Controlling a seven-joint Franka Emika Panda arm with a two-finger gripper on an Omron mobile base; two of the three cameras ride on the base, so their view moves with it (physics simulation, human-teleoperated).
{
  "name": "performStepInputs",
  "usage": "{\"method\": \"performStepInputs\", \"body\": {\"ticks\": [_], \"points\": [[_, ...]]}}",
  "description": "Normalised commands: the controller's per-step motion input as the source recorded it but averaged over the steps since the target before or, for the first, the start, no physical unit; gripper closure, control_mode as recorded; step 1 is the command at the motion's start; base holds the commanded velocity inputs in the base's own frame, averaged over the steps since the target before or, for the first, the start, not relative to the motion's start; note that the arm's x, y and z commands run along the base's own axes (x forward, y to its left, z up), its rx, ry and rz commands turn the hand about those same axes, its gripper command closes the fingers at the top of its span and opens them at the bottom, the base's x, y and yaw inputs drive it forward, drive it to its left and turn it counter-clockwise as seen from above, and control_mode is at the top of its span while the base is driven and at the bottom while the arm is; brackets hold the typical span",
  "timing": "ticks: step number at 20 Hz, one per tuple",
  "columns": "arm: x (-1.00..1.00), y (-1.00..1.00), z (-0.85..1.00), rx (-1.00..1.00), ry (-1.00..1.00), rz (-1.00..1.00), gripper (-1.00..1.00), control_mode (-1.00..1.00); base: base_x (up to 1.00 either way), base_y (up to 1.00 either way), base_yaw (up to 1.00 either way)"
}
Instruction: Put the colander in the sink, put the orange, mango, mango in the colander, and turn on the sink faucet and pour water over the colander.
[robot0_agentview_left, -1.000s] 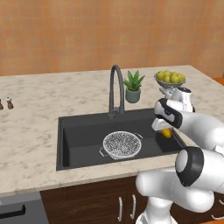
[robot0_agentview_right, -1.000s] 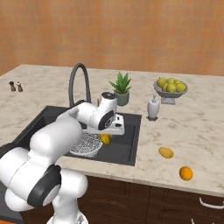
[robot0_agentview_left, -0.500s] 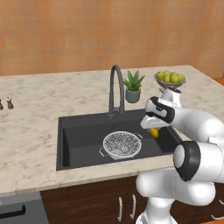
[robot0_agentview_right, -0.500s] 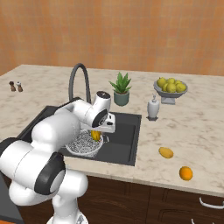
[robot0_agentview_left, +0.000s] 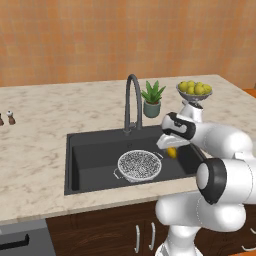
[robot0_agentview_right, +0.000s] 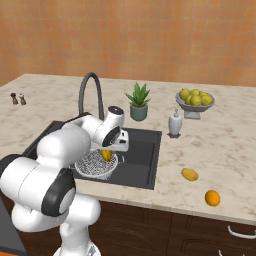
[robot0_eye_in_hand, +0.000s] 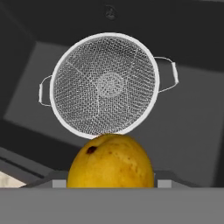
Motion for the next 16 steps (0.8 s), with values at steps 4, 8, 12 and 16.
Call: {"method": "performStepInputs", "body": {"ticks": [4,8,12,16], "points": [[-0.04,0.0,-0.19,0.0,-0.13,0.2,1.0,-1.0,0.0,0.0,0.0],[0.0,0.03,-0.03,0.0,-0.07,0.16,1.0,-1.0,0.0,0.0,0.0],[0.0,0.16,-0.01,0.0,-0.1,0.13,1.0,-1.0,0.0,0.0,0.0],[0.0,0.2,-0.07,0.0,-0.18,0.14,1.0,-1.0,0.0,0.0,0.0]]}}
